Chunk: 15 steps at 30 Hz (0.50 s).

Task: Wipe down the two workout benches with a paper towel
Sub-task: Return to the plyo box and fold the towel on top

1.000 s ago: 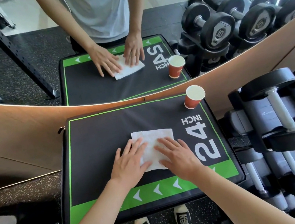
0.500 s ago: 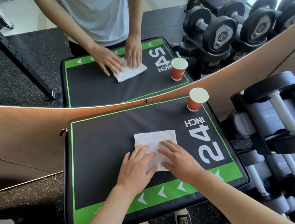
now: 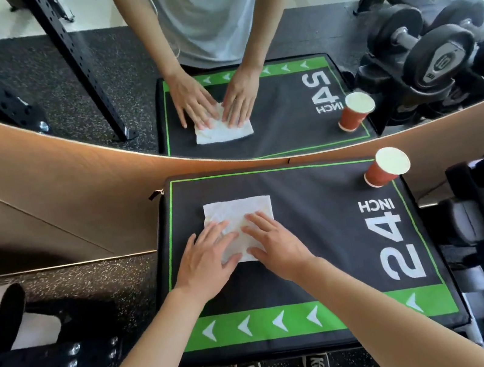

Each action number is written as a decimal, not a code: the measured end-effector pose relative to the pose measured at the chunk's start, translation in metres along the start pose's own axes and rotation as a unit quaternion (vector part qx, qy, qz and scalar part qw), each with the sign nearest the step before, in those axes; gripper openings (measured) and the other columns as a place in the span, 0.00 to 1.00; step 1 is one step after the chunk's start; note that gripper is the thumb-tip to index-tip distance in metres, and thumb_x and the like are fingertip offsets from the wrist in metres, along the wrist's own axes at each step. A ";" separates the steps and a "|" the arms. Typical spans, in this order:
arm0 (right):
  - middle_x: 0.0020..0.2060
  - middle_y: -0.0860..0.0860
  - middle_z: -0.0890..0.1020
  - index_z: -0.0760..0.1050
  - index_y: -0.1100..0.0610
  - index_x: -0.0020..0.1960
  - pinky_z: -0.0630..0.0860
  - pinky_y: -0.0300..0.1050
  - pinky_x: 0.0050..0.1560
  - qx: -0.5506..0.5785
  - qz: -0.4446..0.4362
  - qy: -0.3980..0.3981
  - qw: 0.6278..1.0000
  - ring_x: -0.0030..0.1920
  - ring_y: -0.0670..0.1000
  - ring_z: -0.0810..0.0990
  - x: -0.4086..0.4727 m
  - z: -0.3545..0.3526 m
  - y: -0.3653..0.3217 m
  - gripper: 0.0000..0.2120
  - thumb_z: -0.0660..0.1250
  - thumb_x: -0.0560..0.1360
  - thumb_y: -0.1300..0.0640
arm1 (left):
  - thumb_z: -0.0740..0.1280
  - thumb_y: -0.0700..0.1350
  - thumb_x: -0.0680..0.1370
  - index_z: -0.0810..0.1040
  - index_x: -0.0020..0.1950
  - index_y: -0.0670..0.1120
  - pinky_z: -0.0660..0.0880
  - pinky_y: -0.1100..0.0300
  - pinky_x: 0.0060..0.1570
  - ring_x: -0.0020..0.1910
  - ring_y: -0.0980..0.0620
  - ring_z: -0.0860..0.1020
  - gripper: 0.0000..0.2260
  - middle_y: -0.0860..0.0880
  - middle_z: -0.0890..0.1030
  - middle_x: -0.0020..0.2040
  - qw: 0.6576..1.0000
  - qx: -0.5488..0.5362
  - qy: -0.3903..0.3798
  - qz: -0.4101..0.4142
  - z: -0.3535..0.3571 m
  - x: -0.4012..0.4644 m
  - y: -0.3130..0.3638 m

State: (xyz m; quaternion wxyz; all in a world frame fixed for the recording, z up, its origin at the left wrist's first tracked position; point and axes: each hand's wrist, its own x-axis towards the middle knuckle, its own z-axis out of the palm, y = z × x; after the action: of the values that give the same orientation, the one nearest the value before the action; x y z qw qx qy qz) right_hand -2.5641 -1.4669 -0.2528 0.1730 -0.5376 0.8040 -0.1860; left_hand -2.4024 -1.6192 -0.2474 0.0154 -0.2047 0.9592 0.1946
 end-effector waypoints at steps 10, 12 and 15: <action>0.80 0.49 0.65 0.71 0.55 0.77 0.65 0.49 0.78 0.018 0.007 -0.009 1.000 0.82 0.52 0.56 0.072 0.005 -0.028 0.25 0.68 0.82 0.52 | 0.65 0.59 0.83 0.75 0.75 0.55 0.63 0.43 0.78 0.82 0.52 0.60 0.21 0.54 0.68 0.81 0.999 -0.026 0.031 0.010 -0.026 0.026 -0.063; 0.80 0.49 0.65 0.71 0.55 0.77 0.66 0.50 0.77 0.021 0.014 -0.009 1.000 0.82 0.51 0.56 0.083 0.004 -0.030 0.25 0.69 0.82 0.52 | 0.65 0.58 0.83 0.75 0.75 0.55 0.64 0.42 0.77 0.83 0.51 0.60 0.21 0.54 0.68 0.81 0.999 -0.027 0.030 0.011 -0.029 0.034 -0.070; 0.79 0.49 0.66 0.72 0.55 0.76 0.69 0.49 0.74 0.025 0.017 -0.004 1.000 0.82 0.50 0.57 0.096 0.002 -0.032 0.24 0.70 0.81 0.52 | 0.66 0.58 0.82 0.75 0.75 0.56 0.63 0.40 0.77 0.83 0.52 0.59 0.21 0.54 0.67 0.81 0.999 -0.034 0.026 0.000 -0.033 0.044 -0.079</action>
State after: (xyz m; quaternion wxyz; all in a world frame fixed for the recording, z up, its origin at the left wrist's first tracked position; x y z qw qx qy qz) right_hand -2.5728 -1.5677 -0.2467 0.1931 -0.5202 0.8073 -0.2011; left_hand -2.4100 -1.7151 -0.2505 -0.0166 -0.2099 0.9521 0.2219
